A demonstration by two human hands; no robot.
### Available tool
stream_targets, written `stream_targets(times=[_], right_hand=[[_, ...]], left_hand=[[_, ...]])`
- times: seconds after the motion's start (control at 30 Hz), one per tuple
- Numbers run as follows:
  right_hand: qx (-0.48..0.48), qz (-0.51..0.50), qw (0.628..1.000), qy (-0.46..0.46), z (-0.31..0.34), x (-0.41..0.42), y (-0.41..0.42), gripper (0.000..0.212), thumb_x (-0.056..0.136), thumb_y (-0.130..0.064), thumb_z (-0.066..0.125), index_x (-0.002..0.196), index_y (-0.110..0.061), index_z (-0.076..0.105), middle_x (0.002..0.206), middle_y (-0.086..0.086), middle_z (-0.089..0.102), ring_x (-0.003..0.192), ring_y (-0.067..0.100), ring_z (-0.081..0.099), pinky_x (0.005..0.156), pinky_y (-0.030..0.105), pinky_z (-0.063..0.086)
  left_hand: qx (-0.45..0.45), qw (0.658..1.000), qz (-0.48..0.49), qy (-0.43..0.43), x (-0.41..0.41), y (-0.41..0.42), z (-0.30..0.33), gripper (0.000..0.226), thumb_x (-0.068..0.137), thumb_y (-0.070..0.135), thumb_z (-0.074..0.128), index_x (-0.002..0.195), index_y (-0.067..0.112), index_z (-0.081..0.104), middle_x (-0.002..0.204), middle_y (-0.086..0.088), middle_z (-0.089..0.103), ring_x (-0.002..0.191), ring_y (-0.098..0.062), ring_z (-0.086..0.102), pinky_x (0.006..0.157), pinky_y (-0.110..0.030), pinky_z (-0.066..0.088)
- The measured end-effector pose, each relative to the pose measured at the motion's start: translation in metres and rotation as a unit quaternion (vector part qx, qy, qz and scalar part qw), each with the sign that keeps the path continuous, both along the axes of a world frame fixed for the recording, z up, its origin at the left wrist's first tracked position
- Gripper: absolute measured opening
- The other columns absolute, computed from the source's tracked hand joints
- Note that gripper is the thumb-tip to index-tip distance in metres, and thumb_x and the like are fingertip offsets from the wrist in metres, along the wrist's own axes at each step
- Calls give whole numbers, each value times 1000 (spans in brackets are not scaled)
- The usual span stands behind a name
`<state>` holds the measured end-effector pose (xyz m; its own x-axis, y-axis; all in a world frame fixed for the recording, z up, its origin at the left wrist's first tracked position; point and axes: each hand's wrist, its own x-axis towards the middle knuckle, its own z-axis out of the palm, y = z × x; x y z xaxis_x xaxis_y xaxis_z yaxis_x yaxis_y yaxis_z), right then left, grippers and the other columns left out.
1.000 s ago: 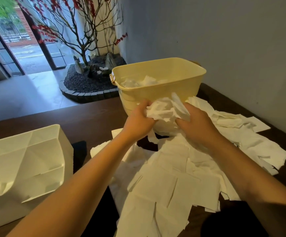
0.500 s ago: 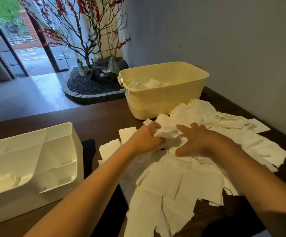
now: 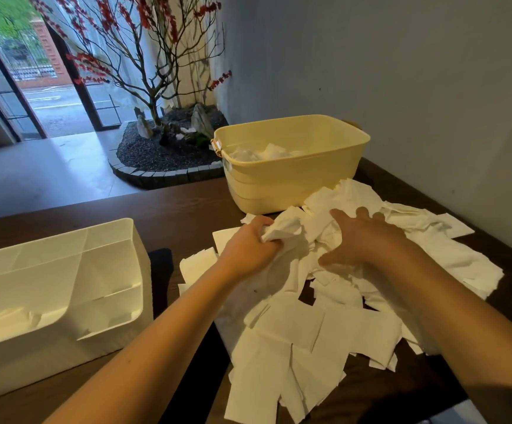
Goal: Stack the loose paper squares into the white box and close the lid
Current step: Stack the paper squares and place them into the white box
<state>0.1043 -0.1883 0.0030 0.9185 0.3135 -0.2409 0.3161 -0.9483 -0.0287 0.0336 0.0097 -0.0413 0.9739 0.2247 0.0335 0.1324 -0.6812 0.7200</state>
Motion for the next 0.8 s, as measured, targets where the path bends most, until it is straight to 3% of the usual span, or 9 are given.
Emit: stream_targets(times=[0.17, 0.27, 0.37, 0.53, 0.6, 0.7, 0.8], right_hand=[[-27, 38, 992, 114, -12, -8, -13, 128, 70, -29, 80, 154, -42, -16, 165, 9, 7, 146, 39, 23, 108, 52, 42], [-18, 43, 996, 83, -13, -7, -17, 128, 75, -9, 77, 153, -42, -19, 162, 10, 12, 146, 39, 19, 107, 51, 42], [41, 28, 998, 41, -11, -5, -23, 120, 80, -6, 77, 156, -40, -10, 162, 9, 21, 143, 36, 32, 108, 47, 44], [161, 35, 980, 111, 9, -3, -38, 93, 82, -14, 80, 155, -31, 26, 159, -2, 33, 143, 26, 35, 112, 39, 35], [138, 56, 979, 142, 12, -3, -40, 88, 85, -11, 75, 156, -30, 26, 159, -4, 30, 145, 25, 31, 115, 39, 30], [62, 70, 991, 101, 3, -7, -35, 69, 98, -8, 55, 157, -25, 24, 160, 1, 31, 146, 26, 31, 117, 36, 27], [55, 46, 997, 32, 1, -10, -26, 57, 98, -8, 54, 151, -20, 37, 150, 6, 45, 133, 27, 46, 107, 33, 39]], left_hand=[[9, 999, -49, 21, 0, -13, -12, 50, 94, 41, 61, 139, 29, 44, 131, -4, 58, 111, -23, 61, 95, -39, 52], [43, 997, -53, 23, -1, -16, -15, 55, 94, 44, 60, 142, 30, 40, 135, -5, 55, 113, -26, 60, 97, -41, 52], [62, 996, -63, 24, -3, -18, -16, 57, 94, 46, 61, 144, 29, 38, 136, -6, 54, 113, -26, 60, 97, -39, 51], [63, 996, -59, 33, -6, -15, -15, 55, 94, 46, 60, 142, 29, 39, 134, -8, 56, 111, -27, 61, 97, -40, 50], [55, 996, -55, 37, -7, -14, -14, 54, 94, 44, 60, 142, 30, 40, 134, -8, 56, 111, -28, 61, 97, -41, 50], [53, 997, -51, 35, -10, -15, -12, 57, 93, 41, 62, 144, 28, 38, 135, -10, 54, 113, -29, 60, 99, -41, 50], [53, 997, -48, 20, -14, -19, -8, 66, 92, 37, 66, 148, 27, 33, 135, -12, 47, 117, -30, 54, 102, -40, 46]])
